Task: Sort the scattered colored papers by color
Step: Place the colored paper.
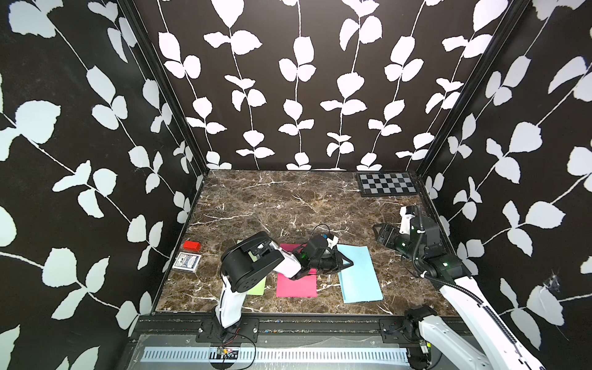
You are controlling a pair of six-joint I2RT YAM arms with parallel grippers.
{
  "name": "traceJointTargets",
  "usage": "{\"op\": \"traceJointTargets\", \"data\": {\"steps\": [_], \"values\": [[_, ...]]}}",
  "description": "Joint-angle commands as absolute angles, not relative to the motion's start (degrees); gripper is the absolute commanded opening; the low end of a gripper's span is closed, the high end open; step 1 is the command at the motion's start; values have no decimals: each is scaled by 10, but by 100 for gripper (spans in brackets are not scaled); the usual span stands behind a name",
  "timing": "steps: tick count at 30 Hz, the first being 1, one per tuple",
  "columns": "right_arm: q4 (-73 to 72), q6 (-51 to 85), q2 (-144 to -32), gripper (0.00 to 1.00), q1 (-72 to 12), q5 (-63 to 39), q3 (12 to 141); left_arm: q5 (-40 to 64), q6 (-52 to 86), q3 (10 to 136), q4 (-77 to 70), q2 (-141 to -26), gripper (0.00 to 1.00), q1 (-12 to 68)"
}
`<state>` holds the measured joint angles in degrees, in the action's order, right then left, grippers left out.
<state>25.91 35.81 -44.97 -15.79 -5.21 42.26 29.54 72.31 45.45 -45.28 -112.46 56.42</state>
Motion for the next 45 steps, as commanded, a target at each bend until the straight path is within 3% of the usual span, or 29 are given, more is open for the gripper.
{"op": "traceJointTargets", "data": {"steps": [1, 17, 45], "values": [[236, 362, -450, 82, -156, -56, 406, 294, 710, 446, -435, -1112, 28, 560], [219, 372, -456, 82, -157, -67, 396, 266, 595, 495, -231, -1053, 33, 560], [213, 379, -448, 82, -157, -75, 382, 262, 604, 518, -238, -1086, 37, 562]]}}
